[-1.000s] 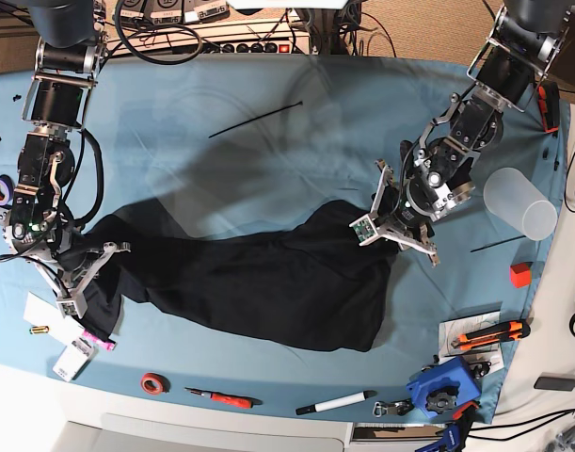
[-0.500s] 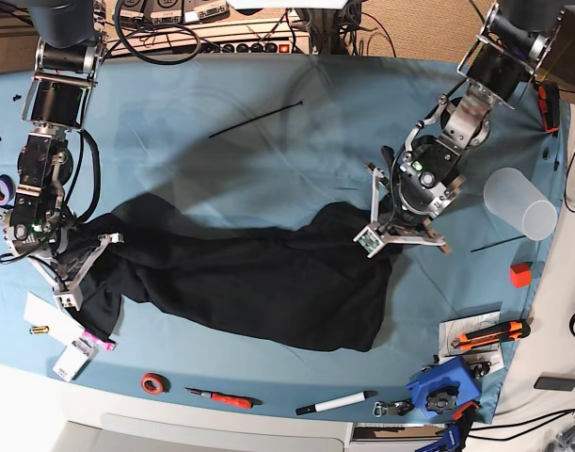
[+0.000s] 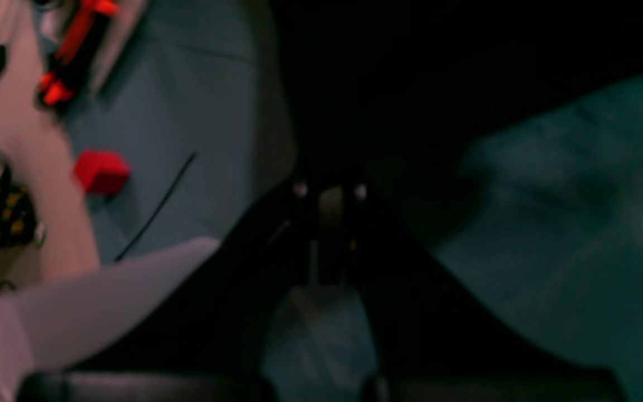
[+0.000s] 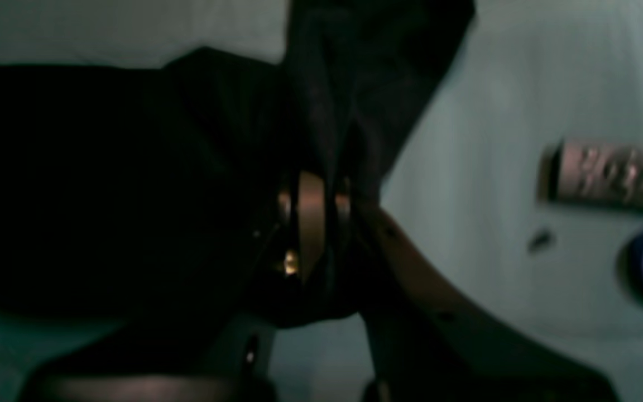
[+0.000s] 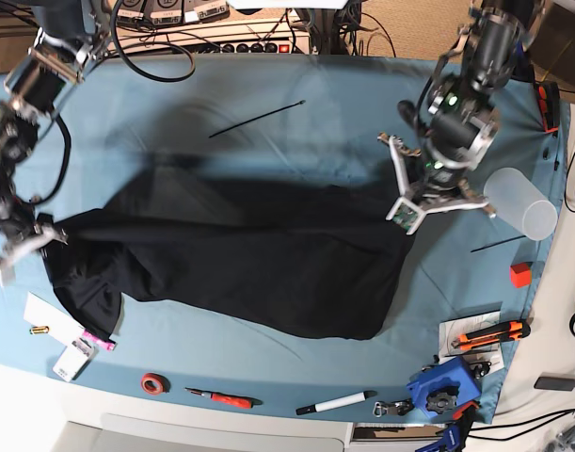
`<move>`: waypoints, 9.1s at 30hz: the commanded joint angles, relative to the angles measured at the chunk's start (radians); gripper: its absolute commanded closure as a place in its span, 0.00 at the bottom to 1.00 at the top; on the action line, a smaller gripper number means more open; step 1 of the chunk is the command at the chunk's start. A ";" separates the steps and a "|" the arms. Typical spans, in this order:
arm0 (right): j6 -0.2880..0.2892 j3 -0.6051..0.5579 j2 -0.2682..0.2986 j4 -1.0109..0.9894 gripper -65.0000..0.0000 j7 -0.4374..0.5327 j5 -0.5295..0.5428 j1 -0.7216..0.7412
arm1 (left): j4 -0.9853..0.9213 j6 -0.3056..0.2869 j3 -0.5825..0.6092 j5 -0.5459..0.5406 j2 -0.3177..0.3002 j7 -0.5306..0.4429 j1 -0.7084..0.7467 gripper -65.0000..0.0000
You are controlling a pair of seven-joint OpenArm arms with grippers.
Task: Layout the t-shirt on the table in an organized manner, then fold the t-shirt properly
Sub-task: 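Pull the t-shirt edge apart with both grippers, stretching it flat, then lift the t-shirt with both grippers and flip it over, then drag the t-shirt flat across the table with both grippers, then release the t-shirt and move both grippers back over its edge, then regrasp the t-shirt edge with both grippers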
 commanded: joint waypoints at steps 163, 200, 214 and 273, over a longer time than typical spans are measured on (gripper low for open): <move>0.263 0.323 -0.119 0.267 1.00 -0.004 0.314 -0.672 | 0.181 -0.286 -0.634 -0.715 0.083 0.215 0.595 1.00; 0.259 0.237 -0.127 0.264 1.00 0.114 0.024 -0.562 | -0.019 -0.404 -0.632 -0.719 0.083 0.026 0.221 1.00; 0.107 0.034 -0.127 0.261 1.00 0.315 -0.260 -0.446 | -0.187 -0.404 -0.344 -0.463 0.077 -0.084 -0.012 1.00; 0.174 0.388 -0.053 0.168 0.52 0.027 0.040 -0.301 | -0.030 -0.364 -0.833 -0.669 0.072 -0.011 0.146 0.60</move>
